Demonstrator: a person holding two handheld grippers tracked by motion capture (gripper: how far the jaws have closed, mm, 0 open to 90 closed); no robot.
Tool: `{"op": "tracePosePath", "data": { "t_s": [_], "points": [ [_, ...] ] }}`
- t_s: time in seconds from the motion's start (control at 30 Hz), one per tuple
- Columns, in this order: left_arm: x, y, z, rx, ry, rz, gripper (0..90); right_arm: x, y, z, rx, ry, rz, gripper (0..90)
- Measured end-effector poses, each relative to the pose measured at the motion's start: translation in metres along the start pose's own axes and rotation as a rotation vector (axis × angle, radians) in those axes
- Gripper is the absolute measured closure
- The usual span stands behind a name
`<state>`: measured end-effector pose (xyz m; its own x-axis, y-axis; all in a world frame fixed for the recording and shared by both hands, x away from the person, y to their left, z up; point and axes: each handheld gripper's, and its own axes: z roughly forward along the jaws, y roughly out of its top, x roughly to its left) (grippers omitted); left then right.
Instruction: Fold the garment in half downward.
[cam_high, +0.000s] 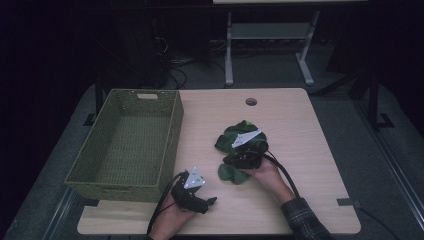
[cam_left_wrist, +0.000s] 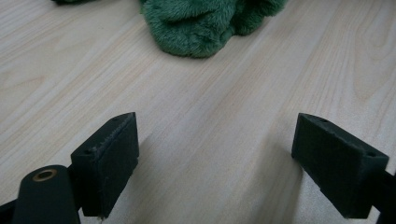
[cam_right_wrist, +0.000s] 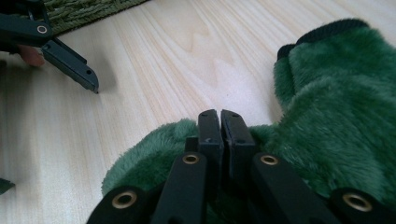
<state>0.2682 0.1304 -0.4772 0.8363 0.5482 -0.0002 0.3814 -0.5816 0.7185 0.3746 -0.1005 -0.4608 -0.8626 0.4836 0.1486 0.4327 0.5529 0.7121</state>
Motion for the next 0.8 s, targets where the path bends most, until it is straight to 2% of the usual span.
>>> {"op": "tracePosePath", "data": {
  "t_s": [0.1,0.2,0.27,0.33,0.37,0.4,0.43,0.57,0.67,0.73,0.8],
  "points": [
    [0.000,0.000,0.000,0.000,0.000,0.000,14.3,-0.001,0.000,0.000,0.008,0.001,0.006,86.2],
    [0.000,0.000,0.000,0.000,0.001,0.002,14.3,0.000,0.005,-0.005,-0.001,0.005,0.005,76.5],
    [0.000,0.000,0.000,0.001,-0.001,-0.001,14.3,0.003,0.009,-0.011,-0.023,-0.002,0.003,73.3],
    [0.000,0.000,0.000,-0.001,0.001,0.001,14.3,0.002,0.015,-0.017,-0.014,0.001,-0.005,69.2],
    [0.000,0.000,0.000,-0.003,0.001,-0.003,14.3,0.002,0.017,-0.019,-0.019,-0.002,-0.010,68.7],
    [0.000,0.000,0.000,-0.005,0.000,-0.005,14.3,0.003,0.022,-0.023,-0.029,0.001,0.006,68.2],
    [0.000,0.000,0.000,-0.007,0.000,-0.005,14.3,0.002,0.024,-0.026,-0.057,-0.004,-0.006,67.8],
    [0.000,0.000,0.000,-0.002,0.001,-0.001,14.3,-0.001,0.031,-0.036,-0.083,-0.015,-0.001,65.8],
    [0.001,0.001,0.000,-0.003,0.000,-0.003,14.4,-0.003,0.031,-0.048,-0.106,-0.027,0.017,65.7],
    [0.001,0.004,0.001,0.000,-0.003,-0.023,16.8,-0.005,0.029,-0.056,-0.120,-0.046,0.027,64.5],
    [0.003,0.009,0.000,-0.001,0.003,-0.005,19.8,-0.010,0.024,-0.065,-0.128,-0.065,0.036,64.0]
  ]
}}
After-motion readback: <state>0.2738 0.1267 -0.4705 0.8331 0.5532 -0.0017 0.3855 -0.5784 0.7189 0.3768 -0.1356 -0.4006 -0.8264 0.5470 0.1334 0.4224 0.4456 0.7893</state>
